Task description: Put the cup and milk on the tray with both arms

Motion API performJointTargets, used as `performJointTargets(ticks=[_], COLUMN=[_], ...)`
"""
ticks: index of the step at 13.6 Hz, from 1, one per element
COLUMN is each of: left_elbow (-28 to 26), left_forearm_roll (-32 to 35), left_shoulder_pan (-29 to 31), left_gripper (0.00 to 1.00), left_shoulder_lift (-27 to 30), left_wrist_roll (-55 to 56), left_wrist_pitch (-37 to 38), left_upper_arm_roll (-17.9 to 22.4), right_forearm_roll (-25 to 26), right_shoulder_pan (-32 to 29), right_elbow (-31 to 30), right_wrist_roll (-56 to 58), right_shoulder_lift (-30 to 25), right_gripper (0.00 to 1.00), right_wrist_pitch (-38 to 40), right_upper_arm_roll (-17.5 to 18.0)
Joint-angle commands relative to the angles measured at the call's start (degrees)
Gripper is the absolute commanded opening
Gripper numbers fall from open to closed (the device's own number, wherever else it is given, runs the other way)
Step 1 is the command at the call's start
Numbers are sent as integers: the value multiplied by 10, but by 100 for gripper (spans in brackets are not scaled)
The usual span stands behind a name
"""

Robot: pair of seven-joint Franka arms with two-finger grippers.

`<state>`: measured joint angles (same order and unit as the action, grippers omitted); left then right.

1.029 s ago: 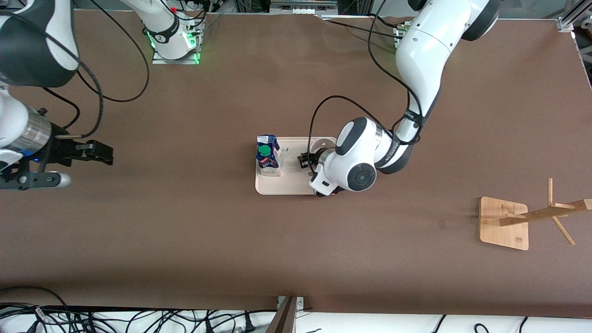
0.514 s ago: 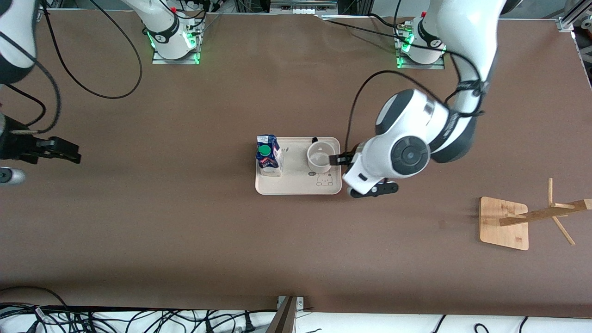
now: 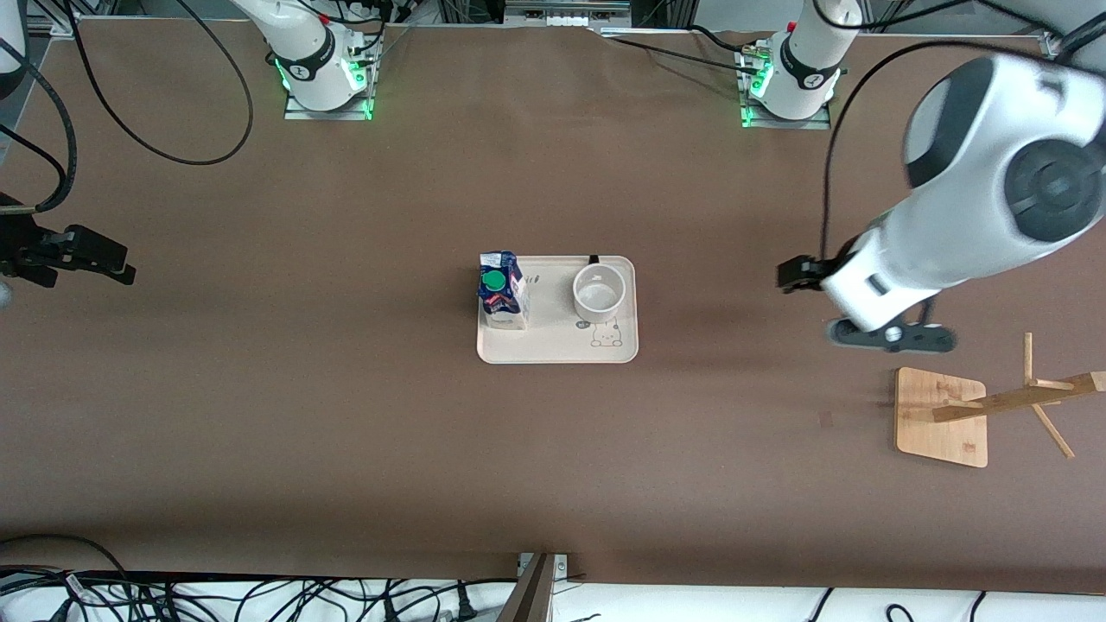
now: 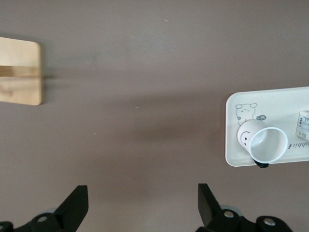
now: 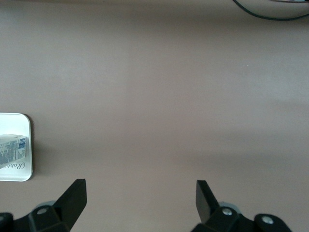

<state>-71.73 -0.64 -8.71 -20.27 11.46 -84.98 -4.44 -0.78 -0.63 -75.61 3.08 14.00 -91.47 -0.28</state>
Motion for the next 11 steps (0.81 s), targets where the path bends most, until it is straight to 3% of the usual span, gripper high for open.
performJointTargets(ticks=[1, 5, 11], left_elbow=[-161, -246, -234], left_forearm_roll=[13, 11, 14], left_shoulder_pan=[43, 100, 96], left_gripper=[100, 100, 100], left_shoulder_lift=[157, 241, 234], left_wrist_roll=[-18, -114, -80], left_wrist_pitch=[-66, -77, -66], left_upper_arm_roll=[2, -4, -6], right_forearm_roll=[12, 20, 18], right_shoulder_pan=[-3, -3, -3], right_elbow=[-30, -24, -24], right_wrist_roll=[-7, -3, -1], right_shoulder_lift=[-20, -13, -13], right_gripper=[100, 100, 100], right_wrist_pitch=[-13, -3, -4], right_upper_arm_roll=[4, 1, 2])
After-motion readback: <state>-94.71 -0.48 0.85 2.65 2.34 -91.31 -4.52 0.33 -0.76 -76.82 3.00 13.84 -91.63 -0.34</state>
